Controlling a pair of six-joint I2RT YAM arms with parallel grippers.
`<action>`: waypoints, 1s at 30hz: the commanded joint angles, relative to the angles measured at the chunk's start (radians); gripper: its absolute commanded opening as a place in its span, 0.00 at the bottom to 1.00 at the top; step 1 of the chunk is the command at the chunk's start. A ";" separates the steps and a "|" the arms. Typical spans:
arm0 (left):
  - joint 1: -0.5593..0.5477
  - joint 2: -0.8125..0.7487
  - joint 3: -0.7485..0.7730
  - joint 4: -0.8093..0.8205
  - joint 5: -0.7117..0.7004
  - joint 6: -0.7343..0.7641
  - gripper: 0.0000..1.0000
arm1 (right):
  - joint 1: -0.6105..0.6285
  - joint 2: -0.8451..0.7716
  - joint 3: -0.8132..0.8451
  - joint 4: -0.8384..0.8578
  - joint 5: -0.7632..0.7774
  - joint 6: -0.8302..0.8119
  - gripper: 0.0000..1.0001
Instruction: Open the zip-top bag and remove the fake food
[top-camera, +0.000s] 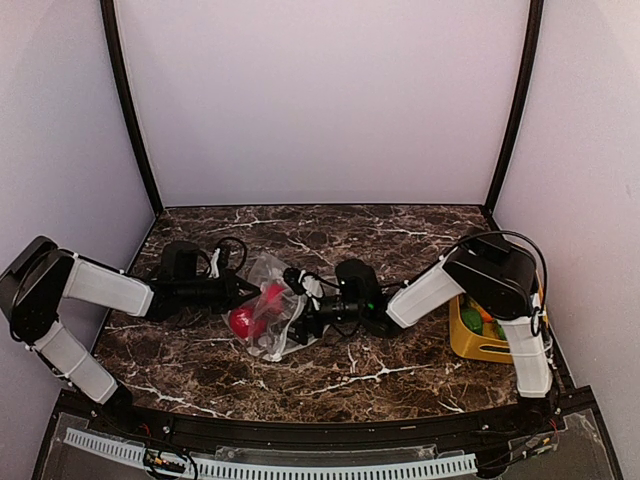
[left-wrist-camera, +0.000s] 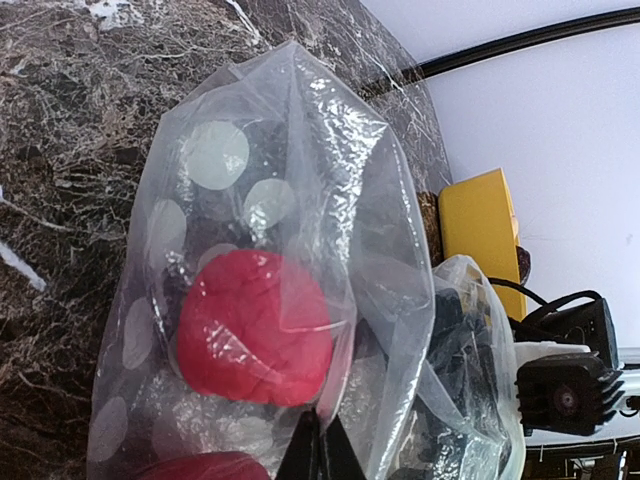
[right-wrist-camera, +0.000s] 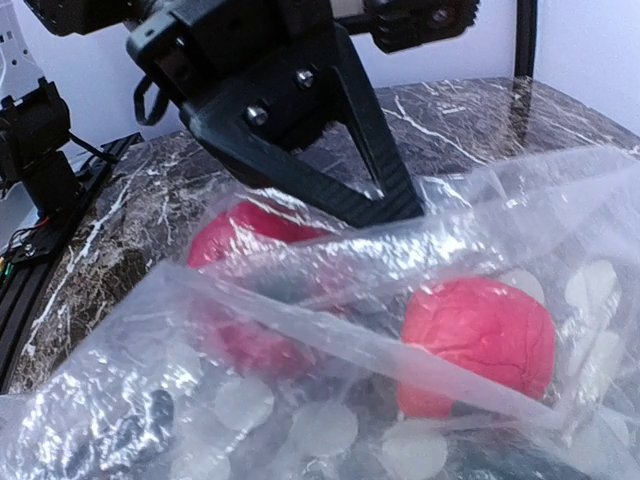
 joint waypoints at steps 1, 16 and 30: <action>0.004 -0.050 0.019 -0.074 0.000 0.043 0.01 | 0.004 -0.055 -0.072 0.098 0.151 -0.015 0.93; 0.004 0.012 0.106 -0.247 -0.053 0.171 0.01 | 0.004 0.051 0.064 0.056 0.245 -0.070 0.99; 0.008 0.153 0.170 -0.234 0.001 0.189 0.01 | -0.024 0.178 0.224 -0.021 0.105 -0.081 0.94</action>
